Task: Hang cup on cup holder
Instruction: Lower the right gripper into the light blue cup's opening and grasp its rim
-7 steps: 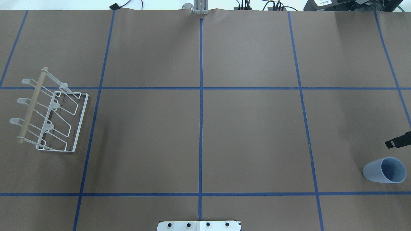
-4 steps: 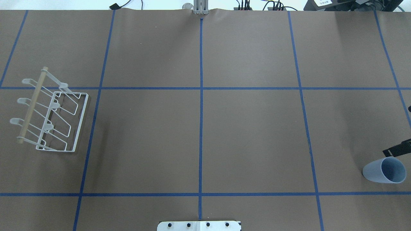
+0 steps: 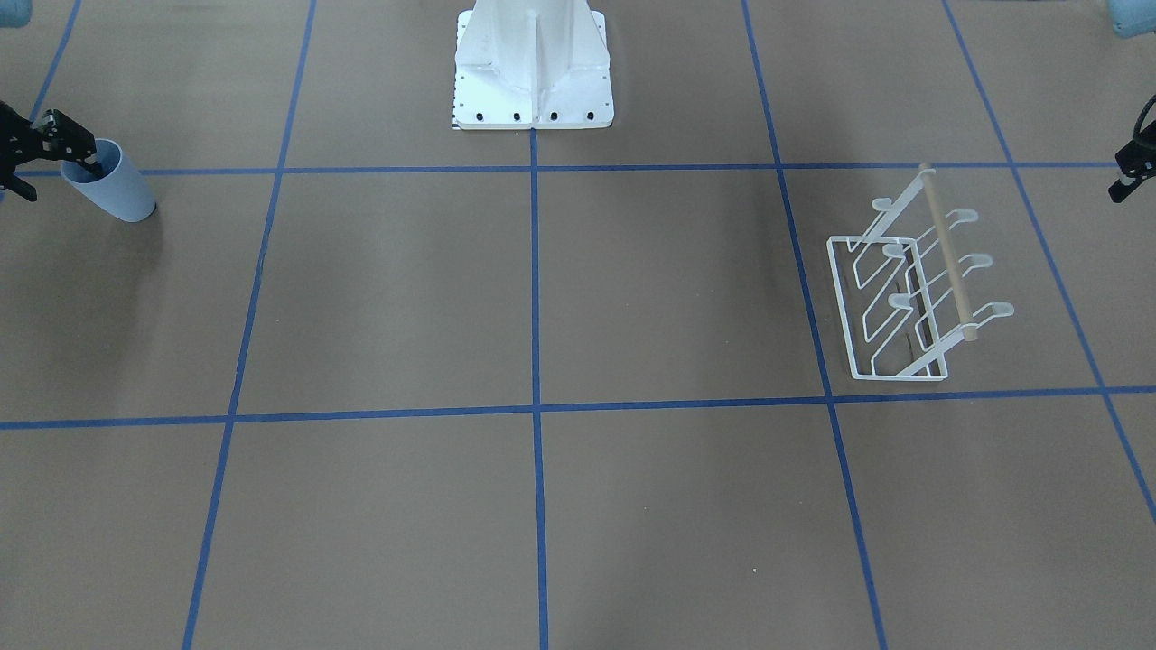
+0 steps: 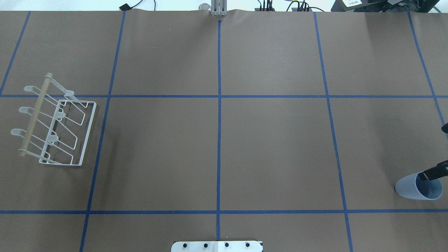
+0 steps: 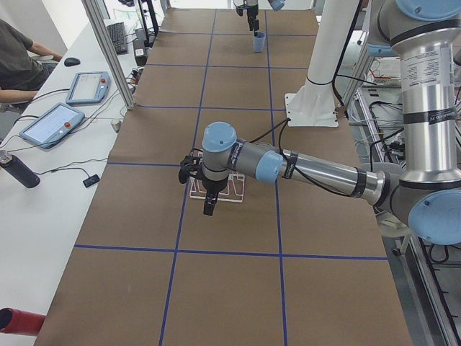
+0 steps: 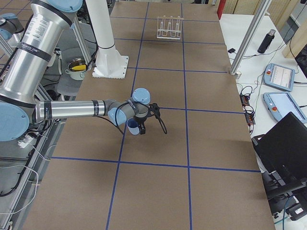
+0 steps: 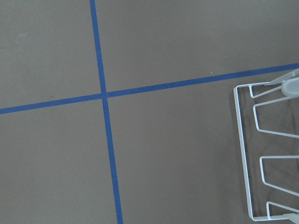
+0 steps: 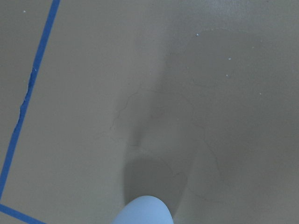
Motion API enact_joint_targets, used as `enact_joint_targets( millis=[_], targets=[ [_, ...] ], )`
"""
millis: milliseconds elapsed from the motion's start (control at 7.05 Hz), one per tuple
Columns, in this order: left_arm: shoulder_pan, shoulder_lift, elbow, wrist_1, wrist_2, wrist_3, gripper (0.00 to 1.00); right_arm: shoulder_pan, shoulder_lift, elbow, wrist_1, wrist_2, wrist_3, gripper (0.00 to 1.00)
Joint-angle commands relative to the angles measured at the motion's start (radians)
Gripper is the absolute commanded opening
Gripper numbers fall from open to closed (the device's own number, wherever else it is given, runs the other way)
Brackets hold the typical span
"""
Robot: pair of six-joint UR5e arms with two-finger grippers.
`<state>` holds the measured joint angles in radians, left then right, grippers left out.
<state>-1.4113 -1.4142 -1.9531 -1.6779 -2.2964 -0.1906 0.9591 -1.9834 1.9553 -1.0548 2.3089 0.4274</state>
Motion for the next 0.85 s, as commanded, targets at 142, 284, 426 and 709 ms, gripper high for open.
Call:
enact_joint_targets(
  millis=[142,284,426,709],
  targets=[
    [0.000,-0.012,0.005,0.001,0.000,-0.001,0.98,-0.010,0.005,-0.018,-0.001,0.007,0.001,0.16],
    [0.000,-0.014,0.005,0.001,0.000,-0.001,0.98,-0.013,0.005,-0.018,0.001,0.012,0.001,0.00],
    [0.000,-0.019,0.010,0.001,0.000,-0.001,0.98,-0.010,0.003,-0.013,0.002,0.036,0.001,0.00],
    [0.000,-0.020,0.013,0.001,0.000,-0.001,0.98,0.021,-0.002,0.017,0.002,0.087,0.010,0.00]
  ],
)
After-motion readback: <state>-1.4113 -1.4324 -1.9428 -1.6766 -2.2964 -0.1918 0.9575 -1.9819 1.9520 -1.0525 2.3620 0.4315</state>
